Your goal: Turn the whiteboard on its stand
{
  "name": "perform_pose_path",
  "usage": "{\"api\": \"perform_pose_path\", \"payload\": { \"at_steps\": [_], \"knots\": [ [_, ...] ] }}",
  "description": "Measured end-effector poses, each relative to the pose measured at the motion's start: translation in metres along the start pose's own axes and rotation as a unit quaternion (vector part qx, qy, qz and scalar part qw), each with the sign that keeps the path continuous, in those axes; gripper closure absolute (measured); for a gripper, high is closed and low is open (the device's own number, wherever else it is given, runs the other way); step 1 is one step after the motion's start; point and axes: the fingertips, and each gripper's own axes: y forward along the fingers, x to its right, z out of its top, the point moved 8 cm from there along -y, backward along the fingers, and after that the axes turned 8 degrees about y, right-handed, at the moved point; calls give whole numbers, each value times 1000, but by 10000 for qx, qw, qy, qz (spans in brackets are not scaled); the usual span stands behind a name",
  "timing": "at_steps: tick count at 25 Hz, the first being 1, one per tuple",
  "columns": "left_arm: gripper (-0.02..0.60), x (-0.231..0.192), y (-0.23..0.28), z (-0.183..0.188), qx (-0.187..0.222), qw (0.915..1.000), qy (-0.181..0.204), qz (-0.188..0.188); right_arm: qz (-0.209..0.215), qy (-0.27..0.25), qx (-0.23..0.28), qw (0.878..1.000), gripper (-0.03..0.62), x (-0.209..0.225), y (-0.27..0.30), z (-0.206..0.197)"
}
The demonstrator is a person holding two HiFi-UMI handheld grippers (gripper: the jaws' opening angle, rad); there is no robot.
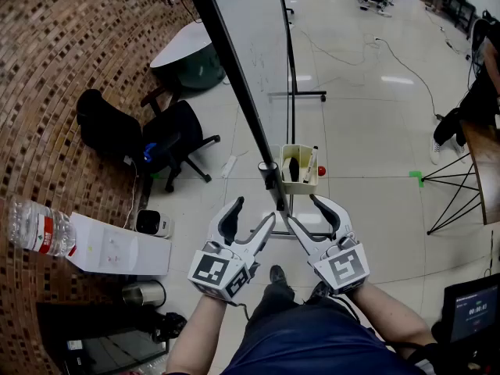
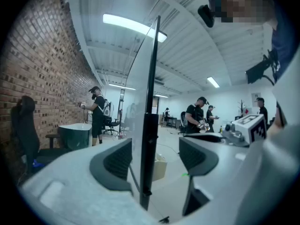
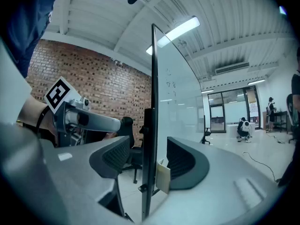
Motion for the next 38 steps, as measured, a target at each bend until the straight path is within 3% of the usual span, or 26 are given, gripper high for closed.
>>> {"api": "perform_pose_path", "payload": {
  "at_steps": [3, 8, 14, 16, 20, 24, 31, 38],
  "knots": [
    [254, -14, 19, -4, -107, 9994, 34, -328, 13, -57, -263, 9996, 331, 2, 26, -15],
    [249, -17, 56, -25, -156, 9913, 207, -1288, -119, -91, -594, 9981, 318, 12, 53, -34],
    [252, -23, 78, -38, -140, 9832, 330, -1792, -150, -82, -647, 9978, 319, 6, 77, -43],
    [283, -23, 80, -40, -171, 9804, 432, -1917, -231, 0, -566, 9981, 321, 1, 82, -44],
    [393, -20, 84, -43, -161, 9794, 641, -1910, -546, -145, -454, 9974, 421, -2, 82, -47],
    [414, -7, 83, -45, 48, 9855, 307, -1668, -692, 125, -342, 9969, 425, 2, 77, -46],
    [416, 4, 64, -43, 66, 9861, 355, -1624, -704, 17, -374, 9968, 427, -11, 62, -47],
    [416, 23, 25, -52, 7, 9907, 322, -1319, -676, -20, -451, 9967, 427, -43, 36, -55]
  ]
}}
